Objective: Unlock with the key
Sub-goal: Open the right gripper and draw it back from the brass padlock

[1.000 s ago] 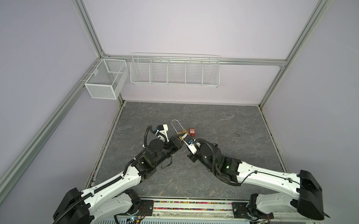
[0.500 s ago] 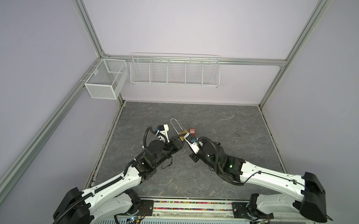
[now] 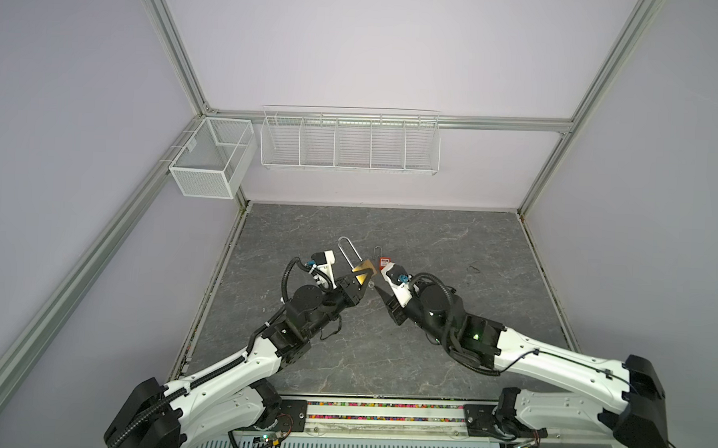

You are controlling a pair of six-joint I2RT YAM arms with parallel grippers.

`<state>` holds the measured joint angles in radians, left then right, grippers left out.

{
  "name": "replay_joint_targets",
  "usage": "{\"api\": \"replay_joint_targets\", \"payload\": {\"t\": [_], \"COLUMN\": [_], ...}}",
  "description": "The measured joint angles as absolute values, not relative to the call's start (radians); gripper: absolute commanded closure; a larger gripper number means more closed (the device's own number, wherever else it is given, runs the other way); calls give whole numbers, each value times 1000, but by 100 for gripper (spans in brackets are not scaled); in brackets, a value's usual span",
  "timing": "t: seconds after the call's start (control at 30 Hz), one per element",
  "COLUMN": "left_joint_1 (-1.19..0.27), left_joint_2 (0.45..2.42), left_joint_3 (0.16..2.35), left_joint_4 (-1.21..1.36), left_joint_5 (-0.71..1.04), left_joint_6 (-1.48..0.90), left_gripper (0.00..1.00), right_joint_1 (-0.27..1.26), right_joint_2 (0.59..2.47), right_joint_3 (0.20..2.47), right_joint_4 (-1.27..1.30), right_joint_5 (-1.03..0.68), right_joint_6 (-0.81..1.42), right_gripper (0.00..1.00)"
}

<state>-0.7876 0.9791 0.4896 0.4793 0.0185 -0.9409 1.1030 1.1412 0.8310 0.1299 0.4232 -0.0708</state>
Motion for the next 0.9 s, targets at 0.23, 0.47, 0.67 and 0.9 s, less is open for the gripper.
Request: {"api": "replay_joint_targets", "payload": {"t": [0.23,0.47,0.67,0.9], "left_joint_1": [-764,-764,-764,-764], "left_joint_2": [978,978,978,973], "left_joint_3": [487,486,487,488], "left_joint_4": [482,419,352,347], "left_joint_5": [188,341,385,421], "left_joint_6": [-766,-587,-504,-478], "left_gripper": [100,100,100,100], "right_joint_1": [1015,873,820,769], "right_joint_2": [968,962,1036,1119], "right_joint_3": [776,856,868,910], "right_joint_4": [79,26,51,72], "right_joint_5": [348,106,-60,-175], "right_joint_6": [-36,5,57,113], "right_gripper": [28,18,17,27]}}
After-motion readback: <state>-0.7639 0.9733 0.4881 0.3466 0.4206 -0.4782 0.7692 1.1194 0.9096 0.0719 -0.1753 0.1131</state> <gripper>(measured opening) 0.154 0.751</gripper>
